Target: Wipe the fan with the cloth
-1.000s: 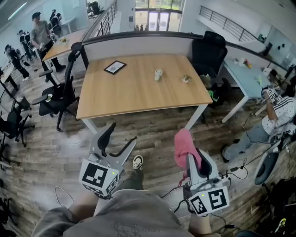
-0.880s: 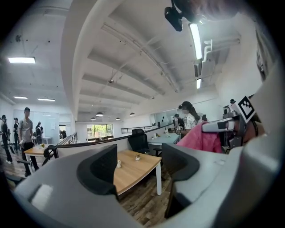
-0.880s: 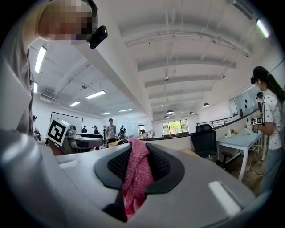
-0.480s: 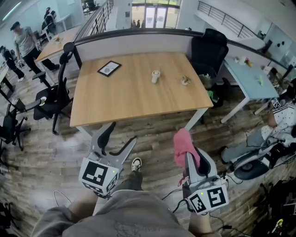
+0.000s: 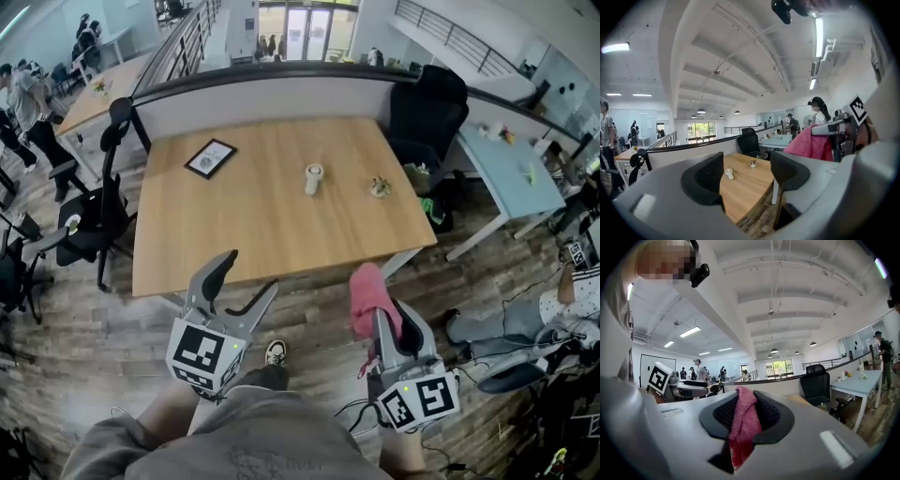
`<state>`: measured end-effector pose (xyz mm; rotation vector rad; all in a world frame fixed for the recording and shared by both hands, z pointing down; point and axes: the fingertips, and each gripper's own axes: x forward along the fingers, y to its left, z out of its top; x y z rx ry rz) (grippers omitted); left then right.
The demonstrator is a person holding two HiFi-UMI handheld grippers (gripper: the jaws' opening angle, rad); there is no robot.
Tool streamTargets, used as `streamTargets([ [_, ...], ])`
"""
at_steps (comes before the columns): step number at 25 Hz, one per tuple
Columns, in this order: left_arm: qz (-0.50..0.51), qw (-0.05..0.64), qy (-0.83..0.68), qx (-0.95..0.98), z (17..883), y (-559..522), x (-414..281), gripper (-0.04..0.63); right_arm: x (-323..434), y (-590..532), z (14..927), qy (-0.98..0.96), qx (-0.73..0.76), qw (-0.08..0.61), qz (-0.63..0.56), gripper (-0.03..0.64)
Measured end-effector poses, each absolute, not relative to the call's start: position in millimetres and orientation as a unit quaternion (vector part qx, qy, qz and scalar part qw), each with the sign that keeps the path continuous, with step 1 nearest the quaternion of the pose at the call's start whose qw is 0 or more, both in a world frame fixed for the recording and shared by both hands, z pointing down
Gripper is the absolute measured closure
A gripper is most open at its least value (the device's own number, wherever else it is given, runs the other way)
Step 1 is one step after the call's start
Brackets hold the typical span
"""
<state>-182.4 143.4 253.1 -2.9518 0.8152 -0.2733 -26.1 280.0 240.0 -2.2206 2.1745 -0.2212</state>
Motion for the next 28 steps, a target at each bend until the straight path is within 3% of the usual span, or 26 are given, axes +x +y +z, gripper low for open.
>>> streamTargets([
  [11,-0.1,0.034,0.247,-0.963,263.4,6.6,-148.4,0.282,5.7,148.6,227.7,0.682,-0.728,0.021,-0.058,0.545],
  [28,-0.11,0.023,0.25,-0.962,276.7,-70.0,-88.0,0.282,71.5,62.9,248.5,0.683,-0.726,0.015,-0.079,0.545],
])
